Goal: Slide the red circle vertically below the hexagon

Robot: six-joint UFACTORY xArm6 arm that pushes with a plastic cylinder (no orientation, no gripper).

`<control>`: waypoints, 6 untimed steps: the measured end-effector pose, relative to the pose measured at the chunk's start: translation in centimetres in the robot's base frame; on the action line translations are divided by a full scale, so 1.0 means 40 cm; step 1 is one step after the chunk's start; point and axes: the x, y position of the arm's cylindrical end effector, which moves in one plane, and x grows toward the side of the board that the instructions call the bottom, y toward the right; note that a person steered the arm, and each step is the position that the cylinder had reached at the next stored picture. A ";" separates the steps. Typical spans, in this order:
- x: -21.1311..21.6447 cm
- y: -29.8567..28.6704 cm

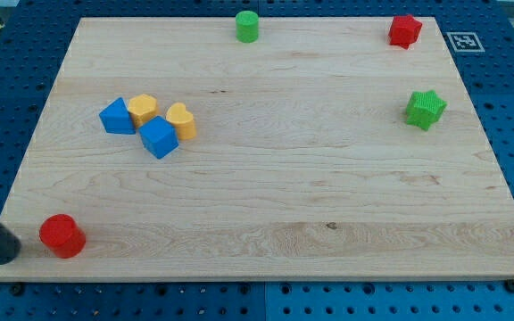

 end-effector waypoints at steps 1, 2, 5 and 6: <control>0.000 0.119; 0.001 0.208; -0.032 0.206; -0.033 0.182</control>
